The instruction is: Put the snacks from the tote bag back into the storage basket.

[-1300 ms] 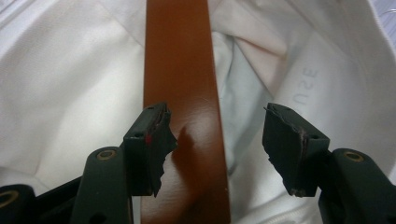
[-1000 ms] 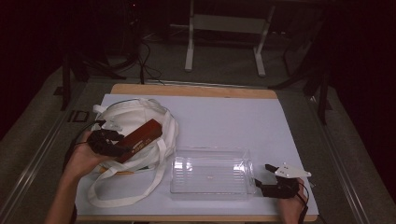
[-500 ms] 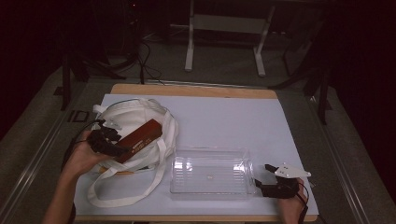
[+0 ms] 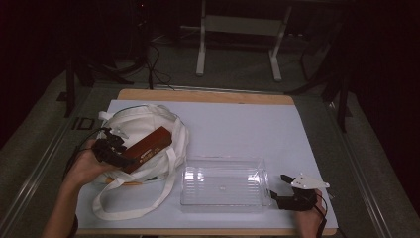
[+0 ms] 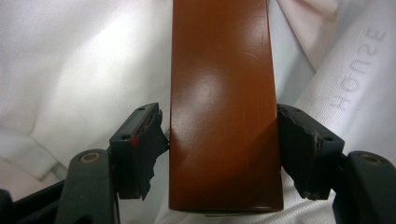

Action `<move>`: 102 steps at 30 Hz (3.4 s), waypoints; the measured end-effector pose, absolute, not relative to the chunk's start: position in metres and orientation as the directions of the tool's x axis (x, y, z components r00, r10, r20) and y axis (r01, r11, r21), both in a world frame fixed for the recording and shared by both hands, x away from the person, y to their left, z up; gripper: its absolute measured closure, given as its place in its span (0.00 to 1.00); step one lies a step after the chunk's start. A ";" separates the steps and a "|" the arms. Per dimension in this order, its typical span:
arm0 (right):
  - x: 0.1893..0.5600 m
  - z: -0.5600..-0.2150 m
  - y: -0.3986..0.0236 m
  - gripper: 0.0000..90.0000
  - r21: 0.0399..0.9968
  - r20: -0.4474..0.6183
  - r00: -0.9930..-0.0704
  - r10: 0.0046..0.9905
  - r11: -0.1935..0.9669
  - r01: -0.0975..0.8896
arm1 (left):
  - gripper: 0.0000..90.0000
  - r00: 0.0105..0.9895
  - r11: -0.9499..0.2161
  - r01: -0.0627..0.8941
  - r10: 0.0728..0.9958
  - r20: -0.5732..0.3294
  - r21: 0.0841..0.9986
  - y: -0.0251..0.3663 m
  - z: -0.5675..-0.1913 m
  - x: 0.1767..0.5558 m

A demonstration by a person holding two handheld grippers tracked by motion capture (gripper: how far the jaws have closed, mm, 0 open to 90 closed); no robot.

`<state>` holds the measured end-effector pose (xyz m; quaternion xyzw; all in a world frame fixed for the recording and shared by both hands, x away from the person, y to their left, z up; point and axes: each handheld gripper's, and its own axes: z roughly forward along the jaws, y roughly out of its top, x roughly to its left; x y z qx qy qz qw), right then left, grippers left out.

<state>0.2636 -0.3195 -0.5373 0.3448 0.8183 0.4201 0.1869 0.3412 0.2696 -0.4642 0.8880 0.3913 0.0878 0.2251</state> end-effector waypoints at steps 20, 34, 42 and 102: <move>0.264 -0.538 -0.319 0.23 0.812 -0.018 -0.697 0.717 0.417 0.407 | 0.42 0.713 -0.675 0.678 0.701 -0.035 0.291 0.254 -0.469 0.356; 0.264 -0.538 -0.319 0.22 0.812 -0.018 -0.700 0.714 0.418 0.407 | 0.42 0.720 -0.702 0.687 0.693 -0.043 0.186 0.248 -0.484 0.362; 0.264 -0.538 -0.319 0.23 0.812 -0.018 -0.700 0.714 0.419 0.407 | 0.43 0.728 -0.717 0.681 0.685 -0.025 0.150 0.243 -0.489 0.364; 0.264 -0.538 -0.319 0.22 0.811 -0.019 -0.699 0.715 0.420 0.407 | 0.49 0.780 -0.738 0.600 0.626 -0.019 0.309 0.268 -0.422 0.347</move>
